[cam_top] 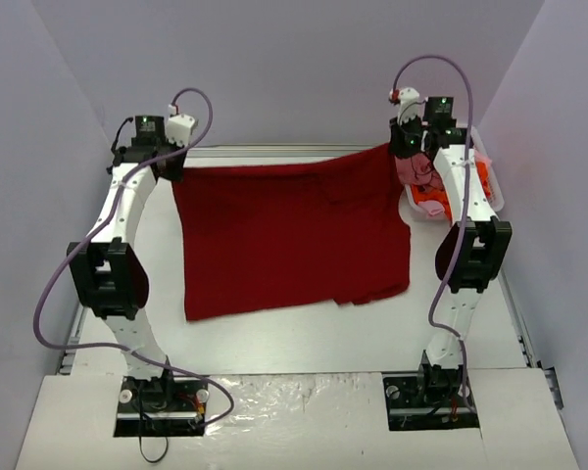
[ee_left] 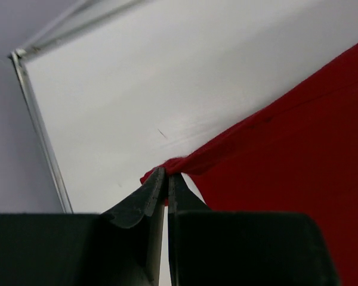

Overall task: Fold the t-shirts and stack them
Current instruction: Flatten out the tshirt

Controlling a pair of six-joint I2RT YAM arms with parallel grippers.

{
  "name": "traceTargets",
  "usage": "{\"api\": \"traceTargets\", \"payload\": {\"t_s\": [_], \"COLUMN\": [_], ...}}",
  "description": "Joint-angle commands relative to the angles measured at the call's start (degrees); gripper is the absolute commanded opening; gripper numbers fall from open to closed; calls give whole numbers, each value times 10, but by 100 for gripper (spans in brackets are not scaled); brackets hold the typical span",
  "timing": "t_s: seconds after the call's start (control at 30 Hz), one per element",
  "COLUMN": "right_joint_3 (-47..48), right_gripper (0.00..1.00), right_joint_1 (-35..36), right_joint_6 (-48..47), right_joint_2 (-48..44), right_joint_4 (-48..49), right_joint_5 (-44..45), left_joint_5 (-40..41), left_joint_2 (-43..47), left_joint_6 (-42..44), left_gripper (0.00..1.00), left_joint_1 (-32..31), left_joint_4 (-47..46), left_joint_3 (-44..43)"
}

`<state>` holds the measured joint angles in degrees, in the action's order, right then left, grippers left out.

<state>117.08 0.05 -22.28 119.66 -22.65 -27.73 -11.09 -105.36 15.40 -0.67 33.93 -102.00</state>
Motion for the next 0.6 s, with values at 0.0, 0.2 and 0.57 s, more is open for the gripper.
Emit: {"api": "traceTargets", "payload": {"t_s": [0.0,0.2,0.57], "right_joint_3": [132,199,-209], "right_gripper": [0,0,0], "right_joint_1": [14,13,2], "right_joint_6": [21,28,-21], "right_joint_2": [-31,-98,-431], "right_joint_4": [35,31,31], "right_joint_5": [13,14,7], "left_joint_5": [12,0,8], "left_joint_2": [5,68,356], "left_joint_6": [-12,-22,42], "left_gripper": [2,2,2], "left_joint_1": [4,4,39], "left_joint_4": [12,32,17], "left_joint_3": [-135,-173,168]}}
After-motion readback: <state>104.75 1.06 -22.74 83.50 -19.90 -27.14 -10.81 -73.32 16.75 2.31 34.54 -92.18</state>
